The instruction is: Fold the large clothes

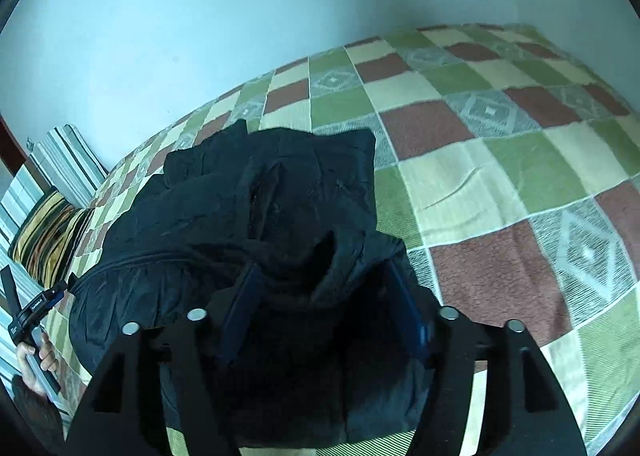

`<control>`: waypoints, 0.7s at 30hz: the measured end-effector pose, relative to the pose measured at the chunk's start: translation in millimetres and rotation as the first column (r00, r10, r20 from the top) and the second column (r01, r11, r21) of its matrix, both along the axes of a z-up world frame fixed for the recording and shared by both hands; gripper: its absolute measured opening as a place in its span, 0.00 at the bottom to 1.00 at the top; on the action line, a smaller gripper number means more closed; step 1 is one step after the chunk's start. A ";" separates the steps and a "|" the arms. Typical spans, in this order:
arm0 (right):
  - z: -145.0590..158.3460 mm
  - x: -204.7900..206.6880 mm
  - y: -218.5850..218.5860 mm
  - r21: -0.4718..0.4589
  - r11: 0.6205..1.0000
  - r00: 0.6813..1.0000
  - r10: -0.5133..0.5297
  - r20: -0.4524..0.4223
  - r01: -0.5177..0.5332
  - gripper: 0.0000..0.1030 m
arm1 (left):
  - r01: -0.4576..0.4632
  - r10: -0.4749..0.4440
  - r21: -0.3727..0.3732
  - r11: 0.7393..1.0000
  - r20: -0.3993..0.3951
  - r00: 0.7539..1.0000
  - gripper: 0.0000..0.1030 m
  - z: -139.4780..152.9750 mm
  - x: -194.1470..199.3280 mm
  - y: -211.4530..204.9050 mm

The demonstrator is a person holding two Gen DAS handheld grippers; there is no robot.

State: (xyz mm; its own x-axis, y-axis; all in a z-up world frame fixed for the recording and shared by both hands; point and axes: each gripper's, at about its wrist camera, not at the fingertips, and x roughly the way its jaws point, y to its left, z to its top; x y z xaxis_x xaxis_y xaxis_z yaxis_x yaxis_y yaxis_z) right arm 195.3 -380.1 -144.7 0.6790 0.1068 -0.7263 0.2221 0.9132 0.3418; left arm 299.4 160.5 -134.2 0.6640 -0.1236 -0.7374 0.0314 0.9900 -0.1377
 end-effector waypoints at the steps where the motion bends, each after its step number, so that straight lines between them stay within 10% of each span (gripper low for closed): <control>1: 1.7 -0.6 0.4 -0.007 1.000 1.000 0.003 0.005 -0.003 0.64 | 0.011 -0.011 0.012 1.000 0.000 1.000 0.64 -1.4 -1.0 0.9; 21: -24.2 28.5 12.2 -0.088 0.992 0.994 0.087 -0.066 -0.092 0.65 | 0.131 -0.127 0.139 0.982 -0.036 0.991 0.67 -27.1 19.4 0.4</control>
